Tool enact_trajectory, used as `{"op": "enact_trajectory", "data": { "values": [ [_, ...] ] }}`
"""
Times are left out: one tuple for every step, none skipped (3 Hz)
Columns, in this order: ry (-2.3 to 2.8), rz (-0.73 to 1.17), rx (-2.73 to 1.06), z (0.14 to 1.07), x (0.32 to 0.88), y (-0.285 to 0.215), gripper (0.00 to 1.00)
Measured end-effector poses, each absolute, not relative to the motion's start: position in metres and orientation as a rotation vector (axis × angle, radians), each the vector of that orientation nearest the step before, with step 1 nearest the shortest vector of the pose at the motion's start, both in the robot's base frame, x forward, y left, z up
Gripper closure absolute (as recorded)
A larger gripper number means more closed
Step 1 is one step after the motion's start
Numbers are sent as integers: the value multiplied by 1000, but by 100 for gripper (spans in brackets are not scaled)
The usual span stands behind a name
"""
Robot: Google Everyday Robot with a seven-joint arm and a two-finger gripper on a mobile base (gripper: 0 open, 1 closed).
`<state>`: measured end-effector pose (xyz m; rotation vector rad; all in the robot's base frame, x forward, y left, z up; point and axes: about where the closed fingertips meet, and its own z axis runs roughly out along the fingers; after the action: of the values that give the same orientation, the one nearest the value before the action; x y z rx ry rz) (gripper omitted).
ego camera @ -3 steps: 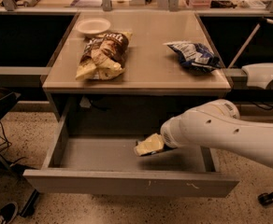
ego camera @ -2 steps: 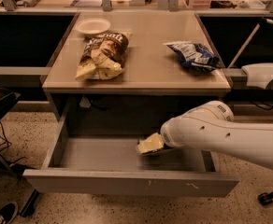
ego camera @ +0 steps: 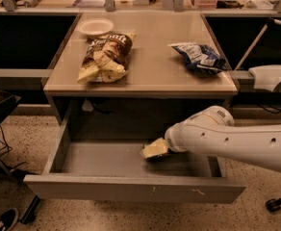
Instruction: Place redbull can into top drawer
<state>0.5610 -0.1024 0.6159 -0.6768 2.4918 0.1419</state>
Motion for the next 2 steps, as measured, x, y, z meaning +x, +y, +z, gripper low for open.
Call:
{"op": "enact_trajectory", "data": {
  "values": [
    [2492, 142, -677, 616, 561, -102, 81],
    [2492, 142, -677, 616, 561, -102, 58]
  ]
}}
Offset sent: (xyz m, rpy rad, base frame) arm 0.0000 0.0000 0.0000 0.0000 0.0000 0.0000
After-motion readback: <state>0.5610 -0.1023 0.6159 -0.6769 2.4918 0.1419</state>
